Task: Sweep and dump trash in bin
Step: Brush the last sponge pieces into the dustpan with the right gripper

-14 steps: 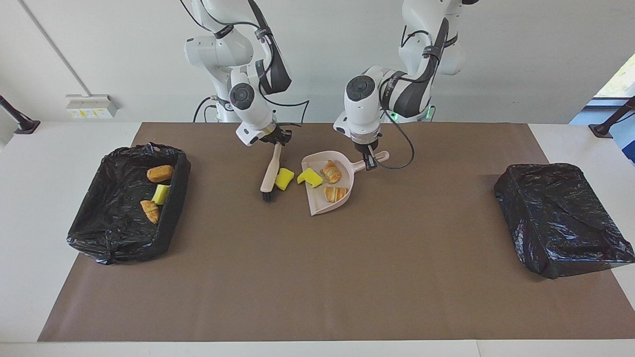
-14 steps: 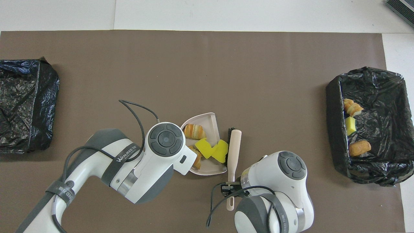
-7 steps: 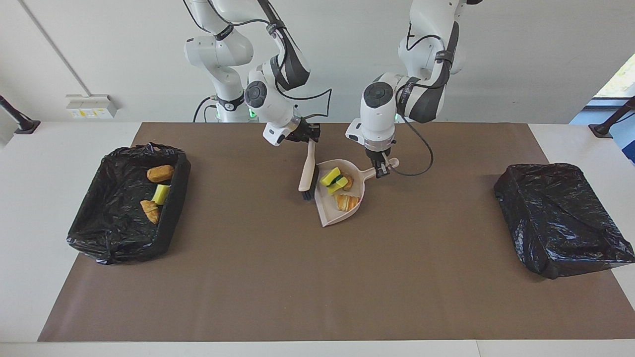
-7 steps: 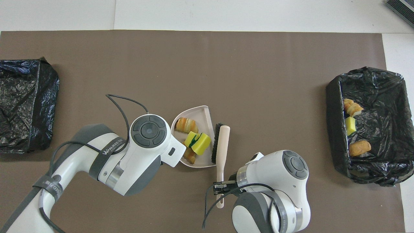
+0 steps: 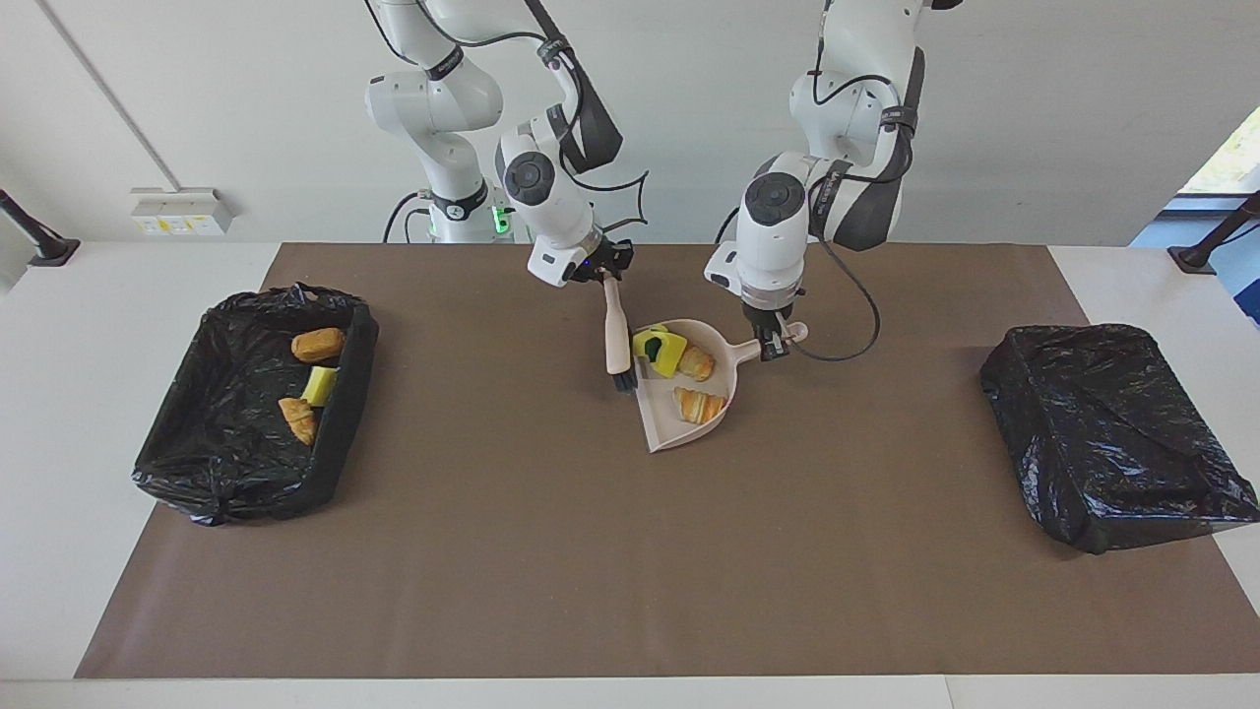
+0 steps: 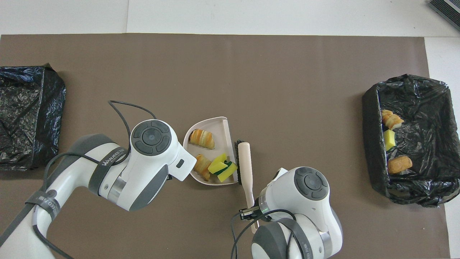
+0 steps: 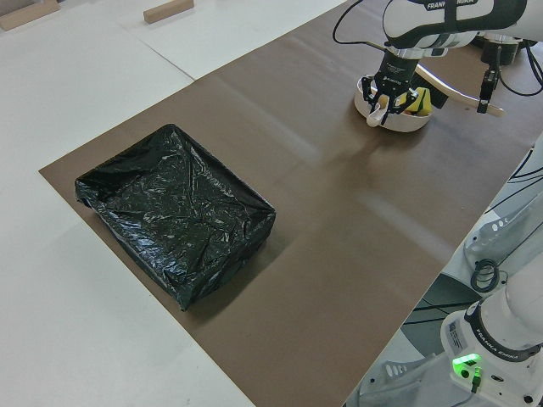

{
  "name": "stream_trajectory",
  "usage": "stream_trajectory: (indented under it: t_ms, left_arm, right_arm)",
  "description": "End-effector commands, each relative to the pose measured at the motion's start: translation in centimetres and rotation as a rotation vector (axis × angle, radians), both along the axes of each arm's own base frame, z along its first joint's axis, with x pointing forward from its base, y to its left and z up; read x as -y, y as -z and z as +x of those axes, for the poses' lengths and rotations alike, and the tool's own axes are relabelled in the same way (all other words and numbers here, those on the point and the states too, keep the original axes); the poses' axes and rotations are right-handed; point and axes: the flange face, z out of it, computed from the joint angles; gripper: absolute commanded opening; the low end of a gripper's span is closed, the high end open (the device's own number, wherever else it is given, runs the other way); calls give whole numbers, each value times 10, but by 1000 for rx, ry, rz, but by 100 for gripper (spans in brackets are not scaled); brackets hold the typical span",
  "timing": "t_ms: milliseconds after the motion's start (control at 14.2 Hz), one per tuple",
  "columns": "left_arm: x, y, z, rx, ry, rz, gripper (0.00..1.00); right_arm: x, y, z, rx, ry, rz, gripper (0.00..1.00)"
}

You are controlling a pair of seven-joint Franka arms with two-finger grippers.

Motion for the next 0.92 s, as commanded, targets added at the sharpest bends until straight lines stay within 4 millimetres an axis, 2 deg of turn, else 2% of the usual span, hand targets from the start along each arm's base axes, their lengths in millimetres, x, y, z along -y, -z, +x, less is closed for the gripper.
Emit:
stream_trajectory:
  t_ms: [0,563,845]
  left_arm:
    - [-11,3,2,-9,14,-28,0]
    - [-9,5,1,-15,7,-66,0]
    - [-6,4,1,-6,24,-73,0]
  right_arm:
    - [3,-20,1,15,-52,-76,0]
    - [20,-47,9,27,-163,-212,0]
    - [40,-66,19,26,-186,-269,0]
